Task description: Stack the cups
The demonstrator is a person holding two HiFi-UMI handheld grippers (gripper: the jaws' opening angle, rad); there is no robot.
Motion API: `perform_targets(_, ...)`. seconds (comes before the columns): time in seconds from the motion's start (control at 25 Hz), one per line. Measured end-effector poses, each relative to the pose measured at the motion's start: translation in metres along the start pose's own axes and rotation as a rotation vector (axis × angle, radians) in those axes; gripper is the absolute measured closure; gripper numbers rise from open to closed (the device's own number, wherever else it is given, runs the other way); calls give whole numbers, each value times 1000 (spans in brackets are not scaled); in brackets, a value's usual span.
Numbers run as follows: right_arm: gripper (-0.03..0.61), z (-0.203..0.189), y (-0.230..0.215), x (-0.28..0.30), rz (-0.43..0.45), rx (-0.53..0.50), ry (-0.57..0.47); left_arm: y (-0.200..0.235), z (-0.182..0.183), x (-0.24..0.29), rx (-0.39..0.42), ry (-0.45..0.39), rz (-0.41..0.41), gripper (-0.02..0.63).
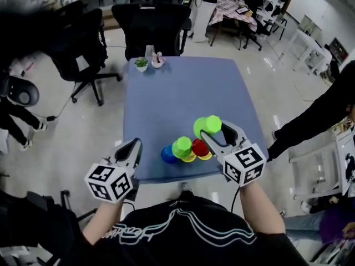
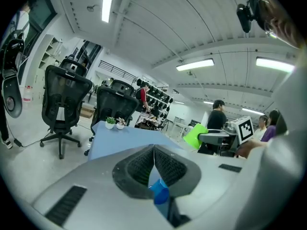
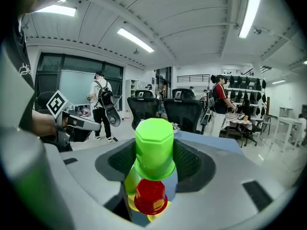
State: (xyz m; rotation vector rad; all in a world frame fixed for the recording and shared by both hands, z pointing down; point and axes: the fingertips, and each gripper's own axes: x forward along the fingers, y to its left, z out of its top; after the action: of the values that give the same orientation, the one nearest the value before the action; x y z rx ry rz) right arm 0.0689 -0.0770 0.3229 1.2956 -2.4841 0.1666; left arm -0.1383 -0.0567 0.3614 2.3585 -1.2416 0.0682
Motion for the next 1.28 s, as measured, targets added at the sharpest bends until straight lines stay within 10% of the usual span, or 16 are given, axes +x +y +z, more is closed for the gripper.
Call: perform_targets(1.28, 283, -29, 43, 6, 115, 28, 103, -19, -20, -24, -2, 36, 15, 589)
